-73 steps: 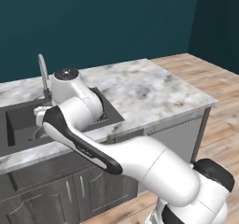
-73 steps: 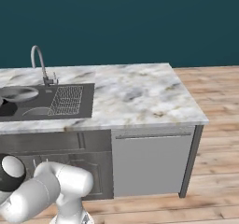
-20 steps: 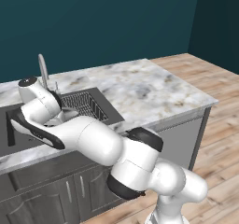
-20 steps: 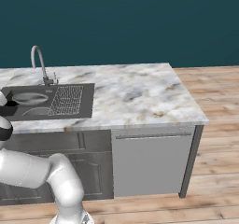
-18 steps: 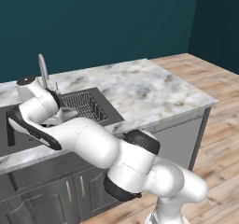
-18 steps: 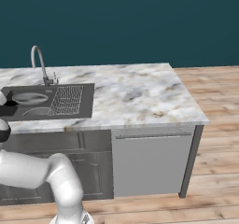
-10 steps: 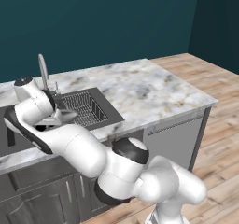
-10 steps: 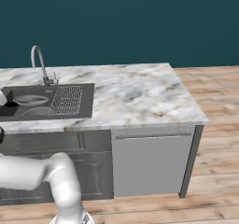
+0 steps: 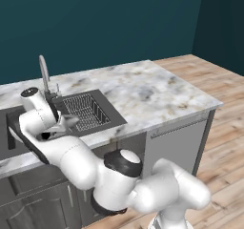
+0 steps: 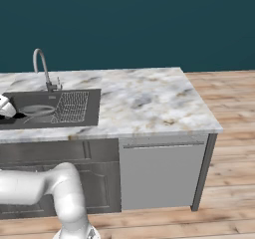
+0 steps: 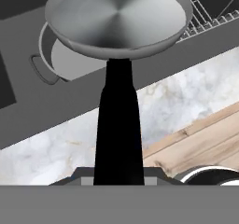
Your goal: Move the pot and pan from the stove into the sink.
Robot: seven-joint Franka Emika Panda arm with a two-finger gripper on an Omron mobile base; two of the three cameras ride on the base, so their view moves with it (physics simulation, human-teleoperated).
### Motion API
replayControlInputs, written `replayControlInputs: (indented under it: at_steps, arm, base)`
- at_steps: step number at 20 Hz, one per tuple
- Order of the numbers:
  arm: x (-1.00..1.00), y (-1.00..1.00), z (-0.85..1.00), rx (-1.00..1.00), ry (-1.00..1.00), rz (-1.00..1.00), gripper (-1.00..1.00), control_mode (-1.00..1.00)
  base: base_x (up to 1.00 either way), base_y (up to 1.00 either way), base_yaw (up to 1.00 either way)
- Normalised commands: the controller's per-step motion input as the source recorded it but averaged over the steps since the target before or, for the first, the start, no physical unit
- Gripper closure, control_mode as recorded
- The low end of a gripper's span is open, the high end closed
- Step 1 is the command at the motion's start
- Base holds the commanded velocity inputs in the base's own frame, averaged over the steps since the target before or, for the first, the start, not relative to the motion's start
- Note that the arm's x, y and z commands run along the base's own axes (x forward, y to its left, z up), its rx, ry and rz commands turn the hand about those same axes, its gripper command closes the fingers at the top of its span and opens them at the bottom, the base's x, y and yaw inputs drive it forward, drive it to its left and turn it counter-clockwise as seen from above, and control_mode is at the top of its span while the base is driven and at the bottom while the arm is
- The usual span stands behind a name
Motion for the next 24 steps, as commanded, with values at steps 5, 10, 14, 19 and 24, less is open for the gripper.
replayControlInputs:
  at_steps: [5,10,14,19,24]
  arm:
    - [0.48,0.12,-0.22,0.0,-0.04,0.0,1.0,-1.0]
    - [0.43,0.3,-0.25,0.0,-0.03,0.0,1.0,-1.0]
    - [0.36,0.43,-0.19,0.0,-0.03,-0.01,1.0,-1.0]
    - [0.35,0.44,-0.06,0.0,0.0,-0.03,1.0,-1.0]
    - [0.33,0.28,-0.06,0.0,0.0,-0.03,1.0,-1.0]
  base:
    - [0.0,0.0,0.0]
    - [0.0,0.0,0.0]
    - [0.0,0.0,0.0]
    - [0.0,0.0,0.0]
    - [0.0,0.0,0.0]
